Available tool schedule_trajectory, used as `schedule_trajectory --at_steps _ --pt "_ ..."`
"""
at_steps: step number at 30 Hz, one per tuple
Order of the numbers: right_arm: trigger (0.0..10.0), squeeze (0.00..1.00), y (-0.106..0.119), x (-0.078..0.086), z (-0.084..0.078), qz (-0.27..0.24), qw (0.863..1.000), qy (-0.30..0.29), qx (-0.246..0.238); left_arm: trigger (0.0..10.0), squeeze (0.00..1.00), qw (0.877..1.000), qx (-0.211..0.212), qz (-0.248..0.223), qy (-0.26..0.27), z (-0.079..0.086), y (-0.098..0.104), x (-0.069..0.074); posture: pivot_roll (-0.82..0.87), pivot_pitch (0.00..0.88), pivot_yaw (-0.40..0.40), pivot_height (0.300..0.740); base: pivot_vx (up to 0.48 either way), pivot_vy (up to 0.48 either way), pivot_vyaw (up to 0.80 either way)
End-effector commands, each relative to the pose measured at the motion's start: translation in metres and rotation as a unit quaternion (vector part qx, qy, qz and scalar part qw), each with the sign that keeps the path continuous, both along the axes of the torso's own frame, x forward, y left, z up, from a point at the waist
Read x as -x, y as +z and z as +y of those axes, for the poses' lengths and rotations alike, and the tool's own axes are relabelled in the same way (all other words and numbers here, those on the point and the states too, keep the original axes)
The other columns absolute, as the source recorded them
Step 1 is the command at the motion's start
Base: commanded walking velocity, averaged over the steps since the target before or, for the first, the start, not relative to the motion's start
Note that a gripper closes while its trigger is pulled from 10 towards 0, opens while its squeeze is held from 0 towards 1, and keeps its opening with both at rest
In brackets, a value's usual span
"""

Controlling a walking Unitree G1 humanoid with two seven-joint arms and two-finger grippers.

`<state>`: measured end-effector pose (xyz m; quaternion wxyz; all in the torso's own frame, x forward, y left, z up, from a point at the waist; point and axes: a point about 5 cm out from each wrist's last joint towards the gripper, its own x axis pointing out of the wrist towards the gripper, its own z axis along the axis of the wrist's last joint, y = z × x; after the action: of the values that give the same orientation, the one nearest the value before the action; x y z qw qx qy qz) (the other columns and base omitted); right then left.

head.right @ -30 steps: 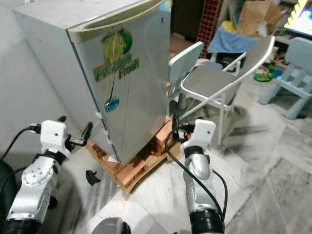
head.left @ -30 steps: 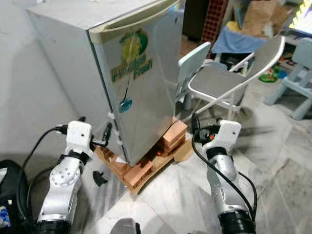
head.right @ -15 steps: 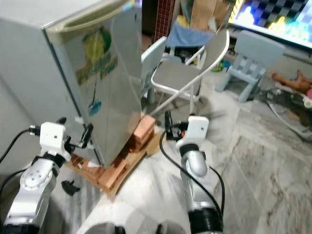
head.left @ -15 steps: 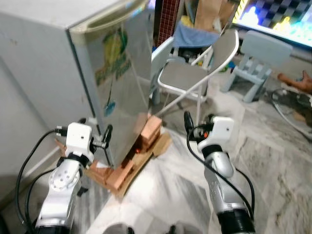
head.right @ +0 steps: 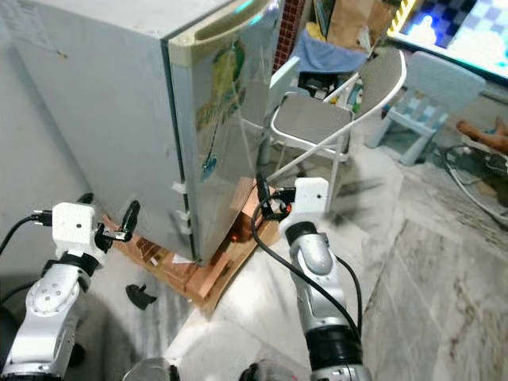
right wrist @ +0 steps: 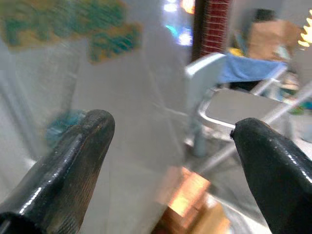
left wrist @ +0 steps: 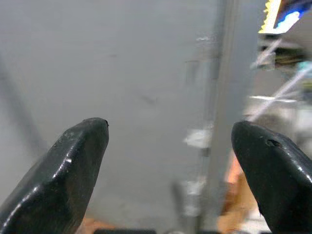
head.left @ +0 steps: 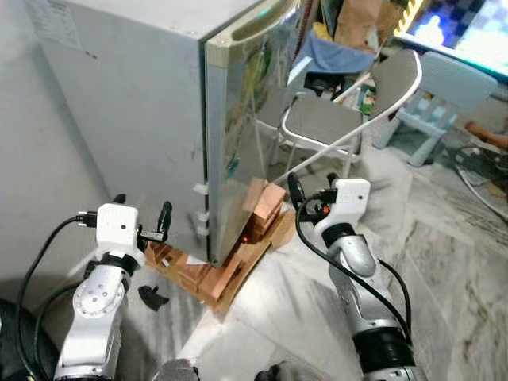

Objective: Restocking fridge

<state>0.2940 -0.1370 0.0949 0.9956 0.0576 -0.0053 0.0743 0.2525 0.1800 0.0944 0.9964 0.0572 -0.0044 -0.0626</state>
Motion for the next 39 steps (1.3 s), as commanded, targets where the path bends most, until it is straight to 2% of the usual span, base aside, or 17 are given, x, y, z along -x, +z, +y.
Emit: schedule_trajectory --at_steps 1,15,23,25,27,33,39 --pt "10.0 0.00 0.002 -0.001 -0.003 0.000 1.000 -0.003 -0.003 10.0 0.00 1.000 0.002 -0.011 -0.018 -0.004 0.005 0.001 0.13 0.053 -0.116 0.740 0.000 0.000 -0.80" --pt "10.0 0.00 0.001 -0.003 0.000 0.002 1.000 0.001 -0.002 10.0 0.00 0.999 0.011 -0.019 -0.027 -0.008 0.008 0.003 0.14 0.056 -0.111 0.740 0.407 0.000 -0.15" --pt "10.0 0.00 0.000 -0.003 0.000 0.003 1.000 0.002 -0.002 10.0 0.00 0.999 0.029 -0.020 -0.020 -0.007 0.008 0.004 0.14 0.058 -0.111 0.740 0.000 0.000 -0.71" --pt "10.0 0.00 0.001 -0.002 0.003 -0.002 1.000 0.012 0.010 10.0 0.00 0.999 0.033 -0.020 -0.018 -0.006 0.009 0.004 0.14 0.060 -0.111 0.740 0.000 0.000 -0.48" --pt "10.0 0.00 0.002 0.000 0.014 -0.014 0.998 0.044 0.042 10.0 0.00 0.999 0.046 -0.014 -0.008 0.001 0.009 0.001 0.14 0.060 -0.115 0.740 0.000 0.000 -0.80" --pt "10.0 0.00 0.001 -0.001 0.009 -0.004 0.999 0.031 0.024 10.0 0.00 0.999 0.037 -0.019 -0.002 0.003 0.010 0.000 0.14 0.063 -0.114 0.740 0.000 0.000 -0.80" --pt "10.0 0.00 0.001 -0.001 0.009 -0.006 0.999 0.031 0.027 10.0 0.00 0.999 0.041 -0.016 -0.003 0.001 0.009 -0.001 0.13 0.069 -0.113 0.740 0.000 0.000 0.00"
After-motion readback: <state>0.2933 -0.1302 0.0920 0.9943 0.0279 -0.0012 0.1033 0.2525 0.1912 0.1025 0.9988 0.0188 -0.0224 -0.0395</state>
